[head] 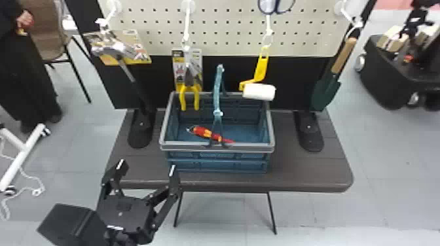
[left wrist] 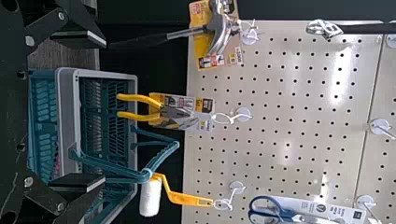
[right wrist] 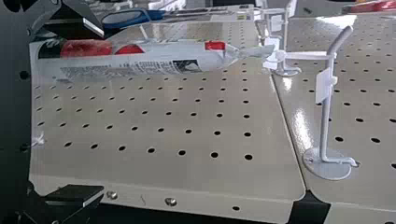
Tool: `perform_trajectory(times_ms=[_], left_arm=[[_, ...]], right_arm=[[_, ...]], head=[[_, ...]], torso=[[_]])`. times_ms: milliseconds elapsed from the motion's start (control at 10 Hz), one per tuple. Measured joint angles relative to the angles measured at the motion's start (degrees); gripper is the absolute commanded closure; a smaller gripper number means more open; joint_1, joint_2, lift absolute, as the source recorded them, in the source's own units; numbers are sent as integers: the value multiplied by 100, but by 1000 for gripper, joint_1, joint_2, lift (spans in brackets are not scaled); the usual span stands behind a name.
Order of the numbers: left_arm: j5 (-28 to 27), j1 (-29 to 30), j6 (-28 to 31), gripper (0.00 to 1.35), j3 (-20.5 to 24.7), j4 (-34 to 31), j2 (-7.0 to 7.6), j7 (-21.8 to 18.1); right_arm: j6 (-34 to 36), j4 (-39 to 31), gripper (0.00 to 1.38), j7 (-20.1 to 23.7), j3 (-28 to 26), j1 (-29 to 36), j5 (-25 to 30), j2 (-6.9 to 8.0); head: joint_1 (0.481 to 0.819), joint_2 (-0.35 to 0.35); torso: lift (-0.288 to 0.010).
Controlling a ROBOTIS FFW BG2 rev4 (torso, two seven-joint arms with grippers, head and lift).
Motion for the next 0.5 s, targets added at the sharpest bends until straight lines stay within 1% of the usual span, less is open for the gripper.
perform_trajectory(times_ms=[100, 200, 300, 400, 500], left_arm=[[6, -2, 5, 272, -4, 0, -1, 0], [13, 1, 8, 272, -7, 0, -9, 0], [17, 9, 19, 272, -9, 0, -16, 0], [18, 11, 24, 272, -11, 0, -18, -2], [20, 11, 26, 272, -11, 5, -19, -2]], right_arm=[[5, 168, 127, 0, 116, -146, -317, -28], [68, 177, 165, -2, 161, -216, -484, -41], [101, 151, 424, -3, 200, -248, -592, -46], [125, 145, 900, -7, 214, -251, -628, -46], [150, 156, 980, -9, 219, -236, -633, -44]], head=[[819, 8], [819, 8], [819, 8], [819, 8], [819, 8]], torso=[[-100], [-100], [-100], [-100], [-100]])
